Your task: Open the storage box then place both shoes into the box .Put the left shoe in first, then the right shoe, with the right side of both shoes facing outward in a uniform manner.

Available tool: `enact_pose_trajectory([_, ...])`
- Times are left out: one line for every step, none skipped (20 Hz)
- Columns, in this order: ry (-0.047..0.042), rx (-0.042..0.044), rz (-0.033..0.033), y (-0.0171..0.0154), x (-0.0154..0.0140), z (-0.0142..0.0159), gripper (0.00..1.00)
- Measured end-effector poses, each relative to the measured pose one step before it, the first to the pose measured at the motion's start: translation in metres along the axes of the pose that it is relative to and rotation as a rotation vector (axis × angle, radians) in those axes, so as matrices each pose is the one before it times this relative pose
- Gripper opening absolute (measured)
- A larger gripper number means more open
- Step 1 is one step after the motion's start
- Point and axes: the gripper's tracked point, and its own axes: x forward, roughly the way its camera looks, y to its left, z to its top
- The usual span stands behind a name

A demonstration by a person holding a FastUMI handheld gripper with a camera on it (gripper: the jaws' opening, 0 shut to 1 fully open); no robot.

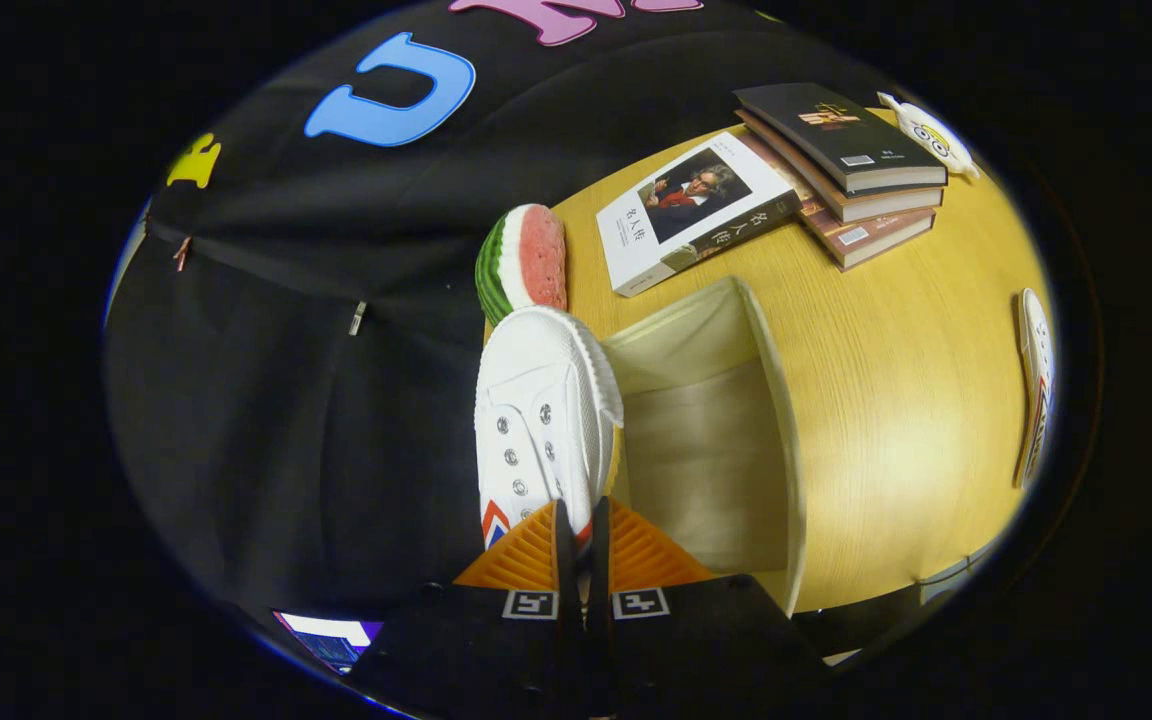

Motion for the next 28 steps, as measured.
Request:
enact_pose_trajectory([0.00471,-0.00343,-0.01029,-0.00164,0.00337,-0.00088,0.05])
enact_pose_trajectory([0.00352,-0.0043,-0.01052,-0.00181,0.00233,-0.00171,0.05])
enact_pose_trajectory([0.00272,-0.00379,-0.01138,-0.00158,0.00205,-0.00084,0.05])
enact_pose_trajectory([0.00401,-0.00405,-0.01052,-0.00194,0.00195,-0.00229,0.05])
enact_pose_trajectory([0.00434,0.00363,0.03191,0.00633,0.00154,-0.00062,0.06])
enact_pose_trajectory([0.00432,0.02683,0.07995,0.02039,0.00104,-0.00107,0.12])
enact_pose_trajectory([-0.00985,0.02276,0.04942,0.01327,-0.00943,-0.00046,0.41])
enact_pose_trajectory([-0.01658,-0.00464,0.01317,0.00257,0.00596,0.00978,0.7])
enact_pose_trajectory([-0.02091,-0.03158,-0.00752,-0.00265,-0.00115,0.0049,0.98])
enact_pose_trajectory([-0.01469,-0.04001,-0.00744,-0.00205,-0.01001,0.0014,0.99])
enact_pose_trajectory([-0.01438,-0.03131,-0.0117,-0.00341,-0.00721,0.00377,0.99])
enact_pose_trajectory([-0.01519,-0.02433,-0.00279,-0.00303,-0.0093,0.00282,0.99])
enact_pose_trajectory([-0.01949,-0.01726,-0.008,-0.00652,-0.00952,0.00498,0.99])
enact_pose_trajectory([-0.02241,-0.01475,-0.00926,-0.0084,-0.0117,0.0045,0.99])
enact_pose_trajectory([-0.02244,-0.00896,-0.01764,-0.01277,-0.01137,0.00586,0.99])
enact_pose_trajectory([-0.0187,-0.00585,-0.01688,-0.01473,-0.01296,0.00483,0.99])
enact_pose_trajectory([-0.01621,-0.00191,-0.01733,-0.01417,-0.01196,0.00486,0.99])
enact_pose_trajectory([-0.01768,-0.00038,-0.01855,-0.01525,-0.0132,0.00514,0.99])
enact_pose_trajectory([-0.02096,-0.00382,-0.02115,-0.01725,-0.01211,0.00663,0.99])
enact_pose_trajectory([-0.01815,-0.00575,-0.02805,-0.0204,-0.01139,0.00486,0.99])
enact_pose_trajectory([-0.01611,-0.0091,-0.03214,-0.02134,-0.00996,0.00552,0.99])
enact_pose_trajectory([-0.01606,-0.00714,-0.03272,-0.02105,-0.00917,0.00494,0.99])
enact_pose_trajectory([-0.01108,-0.00353,-0.02969,-0.02299,0.00145,0.00556,0.99])
enact_pose_trajectory([-0.00899,0.00427,-0.02623,-0.01883,-0.00656,0.0028,0.99])
enact_pose_trajectory([-0.00577,0.01195,-0.02025,-0.01793,-0.00606,0.00325,0.99])
enact_pose_trajectory([-0.00529,0.01641,-0.01646,-0.01668,-0.00449,0.00223,0.99])
enact_pose_trajectory([-0.00472,0.02018,-0.01706,-0.01717,-0.00431,0.00302,0.99])
enact_pose_trajectory([-0.00027,0.02271,-0.0174,-0.01903,-0.00454,0.00237,0.99])
